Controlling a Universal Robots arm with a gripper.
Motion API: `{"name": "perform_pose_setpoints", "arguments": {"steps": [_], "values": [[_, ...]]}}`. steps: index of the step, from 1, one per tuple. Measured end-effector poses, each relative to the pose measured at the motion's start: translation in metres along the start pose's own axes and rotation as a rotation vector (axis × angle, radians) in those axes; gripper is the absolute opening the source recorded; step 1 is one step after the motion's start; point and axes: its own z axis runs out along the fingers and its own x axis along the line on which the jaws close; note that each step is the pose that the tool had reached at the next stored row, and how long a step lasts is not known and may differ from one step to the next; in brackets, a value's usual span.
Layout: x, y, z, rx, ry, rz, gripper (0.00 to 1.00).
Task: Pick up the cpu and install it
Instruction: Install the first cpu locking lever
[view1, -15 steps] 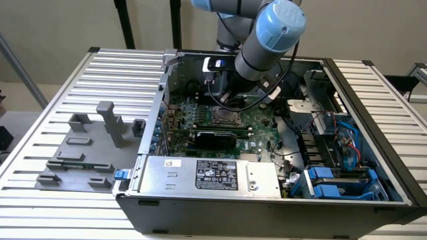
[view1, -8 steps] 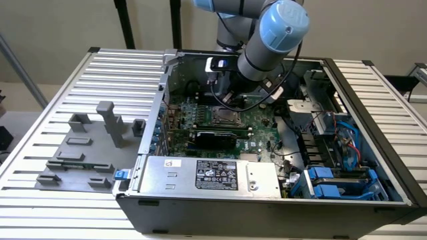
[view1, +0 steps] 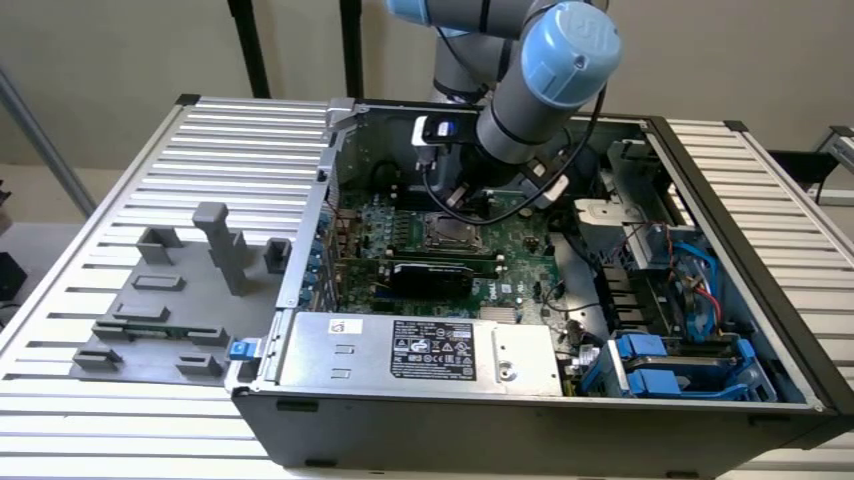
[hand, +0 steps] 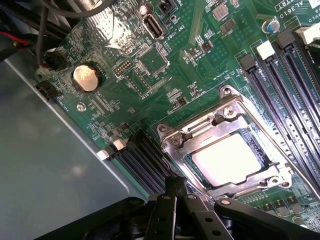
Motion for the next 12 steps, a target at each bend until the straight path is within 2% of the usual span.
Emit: {"name": "perform_pose_setpoints", "arguments": {"steps": [12], "values": [[-0.0008,0.0021,0.0032,0.0018,-0.0045,-0.009,0.11]]}}
